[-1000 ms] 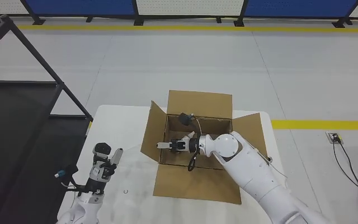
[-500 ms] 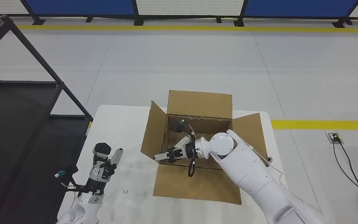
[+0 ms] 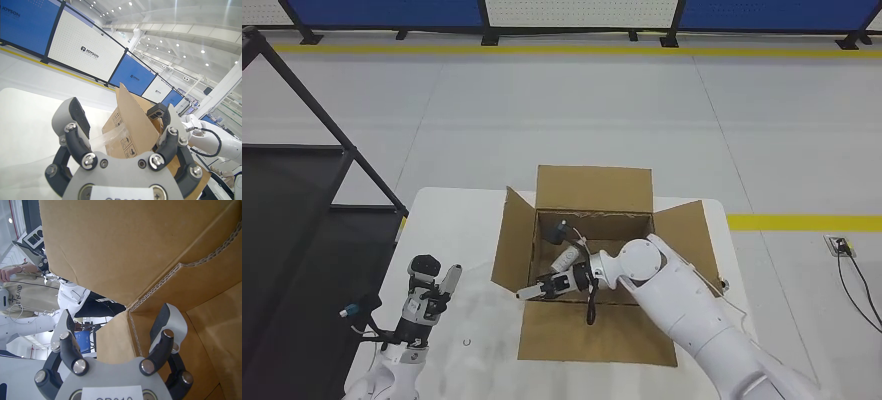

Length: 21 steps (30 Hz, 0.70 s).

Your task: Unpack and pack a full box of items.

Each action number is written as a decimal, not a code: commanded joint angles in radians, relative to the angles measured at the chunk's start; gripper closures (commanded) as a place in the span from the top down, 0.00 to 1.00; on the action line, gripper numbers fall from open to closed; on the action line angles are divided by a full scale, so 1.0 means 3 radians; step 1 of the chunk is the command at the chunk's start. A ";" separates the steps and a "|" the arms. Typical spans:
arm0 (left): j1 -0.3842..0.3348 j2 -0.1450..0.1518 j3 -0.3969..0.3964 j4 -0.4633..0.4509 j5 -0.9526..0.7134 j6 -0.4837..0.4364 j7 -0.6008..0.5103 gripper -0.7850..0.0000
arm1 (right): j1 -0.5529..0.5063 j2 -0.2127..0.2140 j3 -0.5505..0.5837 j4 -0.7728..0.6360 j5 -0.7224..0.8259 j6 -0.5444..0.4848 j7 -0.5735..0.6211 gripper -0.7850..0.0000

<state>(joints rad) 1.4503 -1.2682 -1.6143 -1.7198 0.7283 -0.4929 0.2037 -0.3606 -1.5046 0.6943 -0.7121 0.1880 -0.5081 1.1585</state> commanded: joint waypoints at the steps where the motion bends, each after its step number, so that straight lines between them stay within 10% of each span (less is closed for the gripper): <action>1: 0.0000 0.0000 0.0000 0.0000 0.0000 0.0000 0.0000 1.00 | -0.0012 -0.0011 -0.0012 -0.0034 -0.0005 -0.0006 -0.0011 1.00; 21: 0.0000 0.0000 0.0000 0.0000 0.0000 0.0000 0.0000 1.00 | 0.0054 -0.0201 -0.0134 0.0088 0.0127 -0.0001 -0.0044 1.00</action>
<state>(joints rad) 1.4503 -1.2682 -1.6143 -1.7198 0.7283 -0.4929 0.2037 -0.3467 -1.5611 0.6558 -0.6913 0.2226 -0.5071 1.1460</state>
